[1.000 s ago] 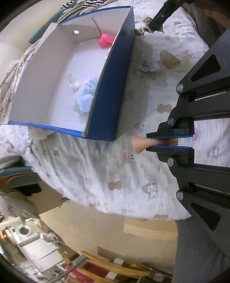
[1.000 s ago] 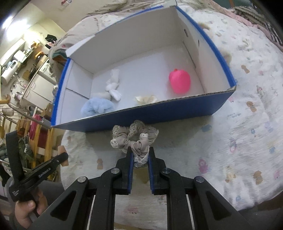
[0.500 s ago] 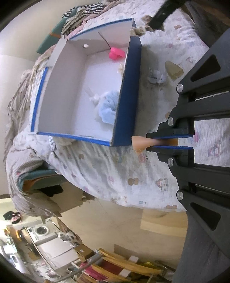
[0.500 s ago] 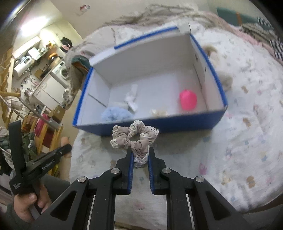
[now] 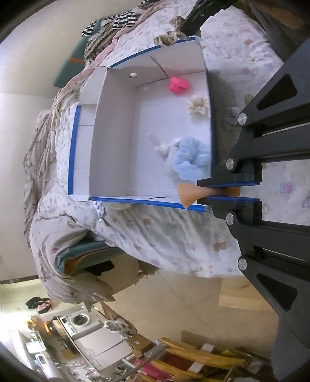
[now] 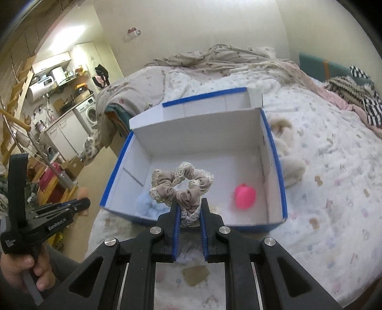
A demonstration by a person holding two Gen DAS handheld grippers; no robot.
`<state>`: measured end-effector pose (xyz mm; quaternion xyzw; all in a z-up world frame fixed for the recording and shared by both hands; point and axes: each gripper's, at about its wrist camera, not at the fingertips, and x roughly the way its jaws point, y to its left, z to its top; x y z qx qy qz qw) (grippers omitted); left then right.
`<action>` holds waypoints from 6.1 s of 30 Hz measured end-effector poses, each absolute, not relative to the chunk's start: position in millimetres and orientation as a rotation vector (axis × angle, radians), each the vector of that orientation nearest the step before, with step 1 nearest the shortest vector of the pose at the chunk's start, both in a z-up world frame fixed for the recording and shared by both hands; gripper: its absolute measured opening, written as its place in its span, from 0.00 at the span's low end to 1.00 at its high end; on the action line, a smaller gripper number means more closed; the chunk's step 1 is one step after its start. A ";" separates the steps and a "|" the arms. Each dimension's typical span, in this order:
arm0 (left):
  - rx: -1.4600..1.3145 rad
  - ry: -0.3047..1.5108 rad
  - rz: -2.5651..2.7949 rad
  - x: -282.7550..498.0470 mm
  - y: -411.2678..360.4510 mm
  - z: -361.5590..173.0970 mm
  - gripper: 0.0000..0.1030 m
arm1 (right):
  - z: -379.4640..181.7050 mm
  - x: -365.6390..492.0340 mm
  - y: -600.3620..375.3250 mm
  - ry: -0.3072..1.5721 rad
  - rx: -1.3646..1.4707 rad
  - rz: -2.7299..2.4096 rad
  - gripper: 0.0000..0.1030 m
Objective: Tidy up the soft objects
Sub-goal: 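Carry the tan tube and beige scrunchie over the box with both tools, then open both tools to drop the tube and scrunchie into the box, then move both tools back toward the beige fabric piece and plastic bag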
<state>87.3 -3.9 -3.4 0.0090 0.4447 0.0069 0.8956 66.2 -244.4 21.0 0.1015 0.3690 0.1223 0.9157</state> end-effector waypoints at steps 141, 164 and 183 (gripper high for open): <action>0.026 0.912 0.035 99.9 13.8 -35.3 0.67 | -41.2 89.4 -257.2 0.945 0.345 0.117 1.00; -0.028 1.119 -0.063 80.8 -36.2 -88.0 0.67 | -69.7 72.2 -277.5 1.085 0.388 0.098 1.00; 0.046 1.301 -0.395 79.5 -124.9 -144.6 0.60 | -90.8 87.2 -299.0 1.141 0.424 0.031 1.00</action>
